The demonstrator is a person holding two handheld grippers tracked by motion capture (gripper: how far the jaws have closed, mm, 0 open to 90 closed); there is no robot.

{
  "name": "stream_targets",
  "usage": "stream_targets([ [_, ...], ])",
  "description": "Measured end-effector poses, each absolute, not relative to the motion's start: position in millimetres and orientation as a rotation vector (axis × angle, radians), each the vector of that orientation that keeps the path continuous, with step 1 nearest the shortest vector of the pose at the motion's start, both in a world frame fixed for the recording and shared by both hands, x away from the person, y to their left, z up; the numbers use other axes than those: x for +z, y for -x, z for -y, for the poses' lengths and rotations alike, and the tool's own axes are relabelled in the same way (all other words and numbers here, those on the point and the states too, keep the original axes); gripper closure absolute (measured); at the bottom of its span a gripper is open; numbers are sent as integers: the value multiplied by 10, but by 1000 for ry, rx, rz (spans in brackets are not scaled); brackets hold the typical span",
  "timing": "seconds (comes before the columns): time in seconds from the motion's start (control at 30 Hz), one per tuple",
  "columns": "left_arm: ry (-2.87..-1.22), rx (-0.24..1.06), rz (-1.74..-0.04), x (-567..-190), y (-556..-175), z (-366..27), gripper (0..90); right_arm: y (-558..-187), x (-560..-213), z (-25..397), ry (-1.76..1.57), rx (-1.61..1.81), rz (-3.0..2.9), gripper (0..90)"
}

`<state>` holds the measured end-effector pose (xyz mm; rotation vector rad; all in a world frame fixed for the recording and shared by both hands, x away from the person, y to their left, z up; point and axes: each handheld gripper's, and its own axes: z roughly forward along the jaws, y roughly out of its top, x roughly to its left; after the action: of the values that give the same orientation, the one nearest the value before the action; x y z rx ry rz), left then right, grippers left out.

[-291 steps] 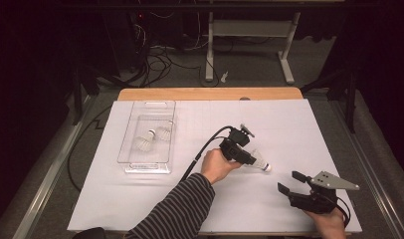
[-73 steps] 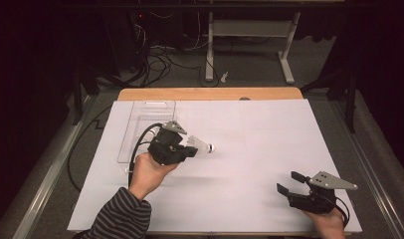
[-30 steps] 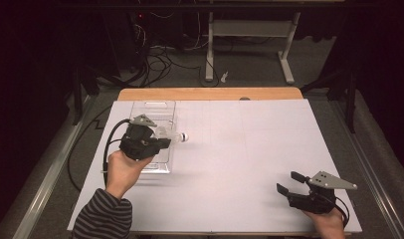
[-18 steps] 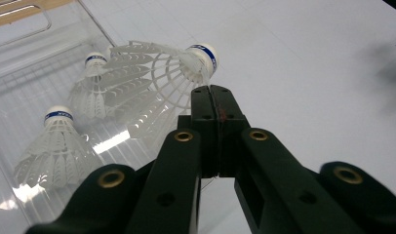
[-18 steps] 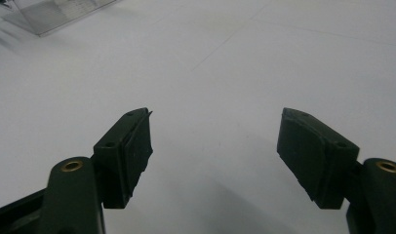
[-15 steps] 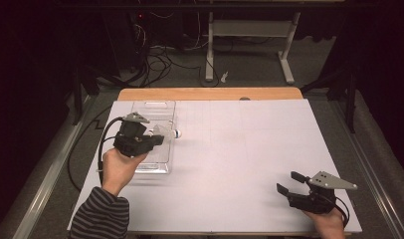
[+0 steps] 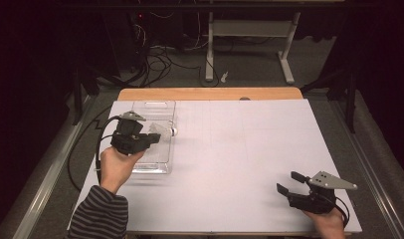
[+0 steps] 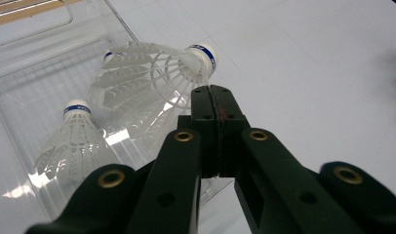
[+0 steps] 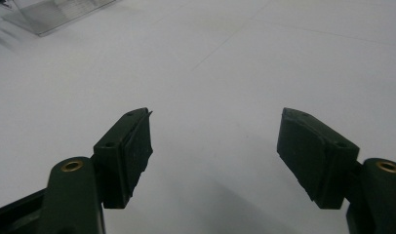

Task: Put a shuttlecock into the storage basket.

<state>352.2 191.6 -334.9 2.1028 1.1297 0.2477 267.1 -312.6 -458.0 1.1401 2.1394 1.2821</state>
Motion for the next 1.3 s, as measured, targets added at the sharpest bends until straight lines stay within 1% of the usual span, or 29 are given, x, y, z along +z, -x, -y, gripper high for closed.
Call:
stream_targets([
  [1.3, -2067, 276, -1213, -3320, -3807, -1988, 897, -2672, -4581, 3127, -1140, 1281, -2140, 293],
])
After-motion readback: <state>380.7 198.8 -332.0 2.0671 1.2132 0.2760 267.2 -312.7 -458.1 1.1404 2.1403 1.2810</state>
